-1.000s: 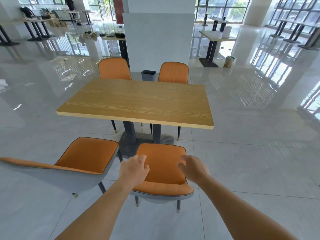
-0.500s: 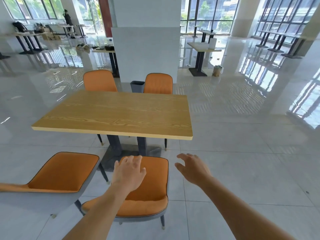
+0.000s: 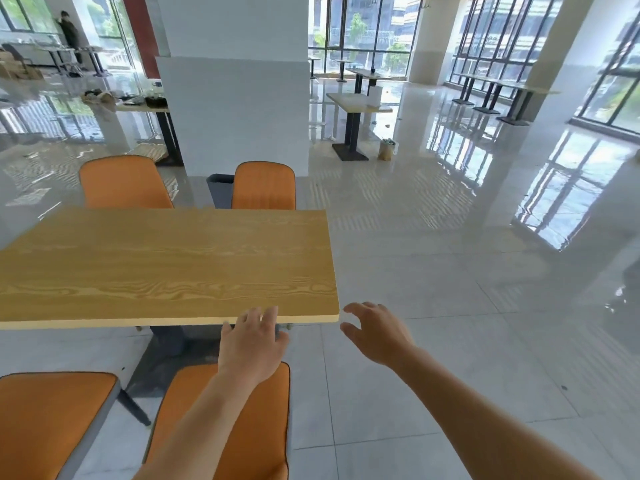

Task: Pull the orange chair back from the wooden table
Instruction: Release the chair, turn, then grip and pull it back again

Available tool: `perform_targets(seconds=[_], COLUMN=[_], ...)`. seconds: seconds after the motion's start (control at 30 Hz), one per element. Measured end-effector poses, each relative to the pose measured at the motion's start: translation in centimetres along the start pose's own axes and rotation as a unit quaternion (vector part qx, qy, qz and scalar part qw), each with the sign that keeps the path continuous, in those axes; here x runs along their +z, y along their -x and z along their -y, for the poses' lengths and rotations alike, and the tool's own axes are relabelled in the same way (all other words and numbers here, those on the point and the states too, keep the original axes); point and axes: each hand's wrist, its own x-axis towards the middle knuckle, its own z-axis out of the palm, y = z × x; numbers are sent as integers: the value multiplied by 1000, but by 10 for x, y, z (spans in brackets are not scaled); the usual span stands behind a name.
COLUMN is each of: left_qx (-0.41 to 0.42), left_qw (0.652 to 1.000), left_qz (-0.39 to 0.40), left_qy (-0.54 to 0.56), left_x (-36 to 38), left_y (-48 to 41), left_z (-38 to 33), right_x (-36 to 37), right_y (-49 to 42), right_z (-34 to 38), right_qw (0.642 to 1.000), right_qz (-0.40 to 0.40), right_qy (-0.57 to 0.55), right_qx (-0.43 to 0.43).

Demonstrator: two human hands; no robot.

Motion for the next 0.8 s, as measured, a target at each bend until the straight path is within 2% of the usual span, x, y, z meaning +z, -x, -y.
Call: perform_targets(seconds=[0.37, 0.6, 0.8], left_qx=[3, -56, -111], left_qw=[1000, 998, 993], left_qz=[1, 18, 20], left_qy=[-3, 1, 28], left_x=[6, 27, 31], left_y=[-133, -215, -269], left_z=[-99, -194, -236], right_x=[-51, -84, -104], right_y=[-116, -205, -276], right_z=[-105, -207, -254], right_qw=[1000, 998, 993], right_qz=[-4, 21, 45], right_qy=[-1, 2, 11], right_qx=[1, -56, -108])
